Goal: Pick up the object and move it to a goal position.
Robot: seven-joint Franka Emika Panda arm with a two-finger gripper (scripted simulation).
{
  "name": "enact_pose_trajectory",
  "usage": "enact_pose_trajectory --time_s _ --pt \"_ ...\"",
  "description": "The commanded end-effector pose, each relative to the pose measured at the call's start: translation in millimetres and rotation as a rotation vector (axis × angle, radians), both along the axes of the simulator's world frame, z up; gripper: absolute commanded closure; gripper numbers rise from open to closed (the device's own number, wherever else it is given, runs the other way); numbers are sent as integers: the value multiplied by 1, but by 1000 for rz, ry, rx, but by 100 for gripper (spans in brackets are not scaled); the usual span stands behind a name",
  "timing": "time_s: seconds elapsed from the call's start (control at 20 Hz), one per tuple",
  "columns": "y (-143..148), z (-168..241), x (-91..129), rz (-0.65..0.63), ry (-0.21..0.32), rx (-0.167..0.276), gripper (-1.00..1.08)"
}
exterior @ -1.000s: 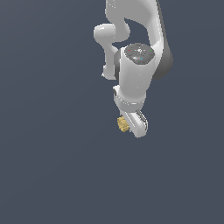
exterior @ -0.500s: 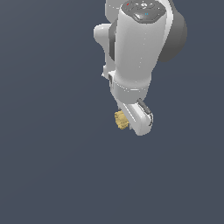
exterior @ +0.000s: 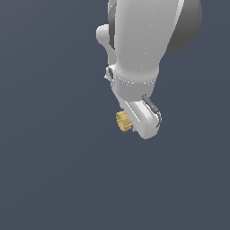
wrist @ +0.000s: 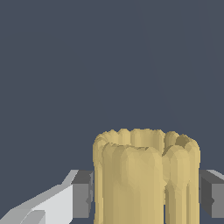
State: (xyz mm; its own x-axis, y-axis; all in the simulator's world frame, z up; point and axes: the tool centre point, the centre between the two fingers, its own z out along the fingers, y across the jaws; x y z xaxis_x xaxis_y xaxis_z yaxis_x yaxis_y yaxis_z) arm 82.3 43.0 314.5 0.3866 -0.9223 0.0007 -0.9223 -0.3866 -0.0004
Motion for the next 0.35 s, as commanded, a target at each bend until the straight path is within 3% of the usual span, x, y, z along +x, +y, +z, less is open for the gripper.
enact_pose_trajectory --time_s 0.0,0.3 --pt "0 3 2 0 1 0 108" --pt "0 3 2 0 1 0 108"
